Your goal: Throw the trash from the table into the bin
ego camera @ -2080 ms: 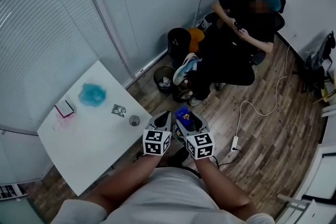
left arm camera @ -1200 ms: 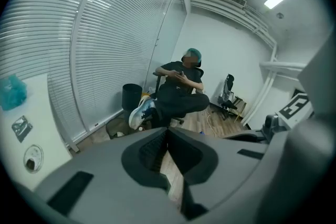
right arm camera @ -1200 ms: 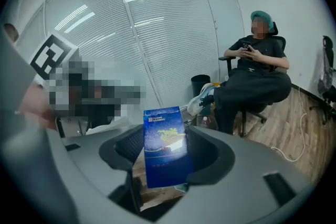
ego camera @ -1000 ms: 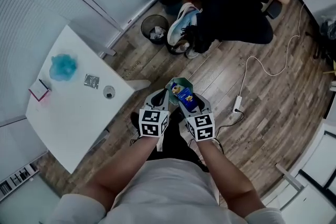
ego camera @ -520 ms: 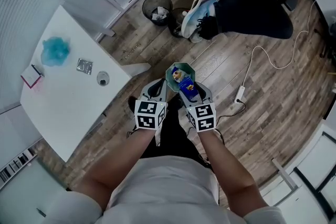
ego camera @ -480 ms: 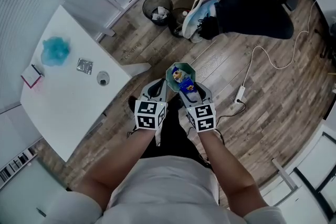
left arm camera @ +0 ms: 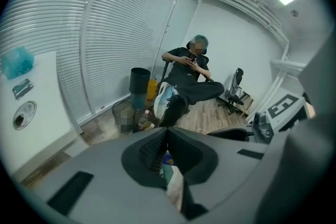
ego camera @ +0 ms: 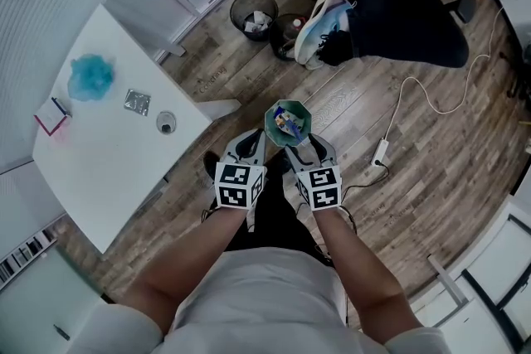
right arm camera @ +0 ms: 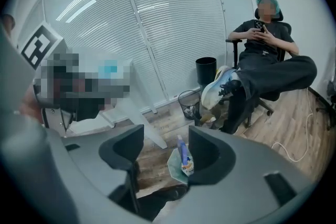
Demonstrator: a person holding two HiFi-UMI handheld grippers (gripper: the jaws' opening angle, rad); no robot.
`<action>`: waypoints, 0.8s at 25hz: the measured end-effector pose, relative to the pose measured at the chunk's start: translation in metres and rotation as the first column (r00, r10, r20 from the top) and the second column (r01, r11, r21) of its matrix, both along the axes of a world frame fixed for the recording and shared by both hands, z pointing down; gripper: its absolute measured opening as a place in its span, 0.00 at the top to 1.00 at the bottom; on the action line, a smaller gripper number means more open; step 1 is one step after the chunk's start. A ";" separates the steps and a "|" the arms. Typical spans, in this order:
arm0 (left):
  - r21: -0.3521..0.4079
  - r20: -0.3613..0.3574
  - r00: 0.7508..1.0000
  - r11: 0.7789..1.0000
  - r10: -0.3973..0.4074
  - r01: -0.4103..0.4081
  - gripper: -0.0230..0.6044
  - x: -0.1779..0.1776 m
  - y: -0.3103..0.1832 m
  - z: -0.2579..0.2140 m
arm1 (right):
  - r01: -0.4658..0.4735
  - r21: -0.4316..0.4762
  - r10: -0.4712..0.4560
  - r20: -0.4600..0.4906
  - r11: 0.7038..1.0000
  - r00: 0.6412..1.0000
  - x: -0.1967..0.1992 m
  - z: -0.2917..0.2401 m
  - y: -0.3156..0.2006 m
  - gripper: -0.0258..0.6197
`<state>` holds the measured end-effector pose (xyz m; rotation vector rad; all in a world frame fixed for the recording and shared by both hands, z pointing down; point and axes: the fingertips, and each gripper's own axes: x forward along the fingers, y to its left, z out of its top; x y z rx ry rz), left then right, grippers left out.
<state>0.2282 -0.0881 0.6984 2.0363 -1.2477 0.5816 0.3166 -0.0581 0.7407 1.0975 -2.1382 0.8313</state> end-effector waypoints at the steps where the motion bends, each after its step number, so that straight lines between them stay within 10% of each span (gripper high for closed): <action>1: -0.001 0.001 1.000 1.000 -0.001 0.001 0.96 -0.001 0.001 0.000 | -0.001 -0.005 0.001 0.000 1.000 1.000 0.000 0.001 0.001 0.54; 20: 0.059 -0.016 0.999 0.997 -0.047 0.048 0.96 -0.025 -0.013 -0.040 | 0.017 0.082 -0.021 0.040 0.996 0.999 -0.035 -0.055 -0.018 0.54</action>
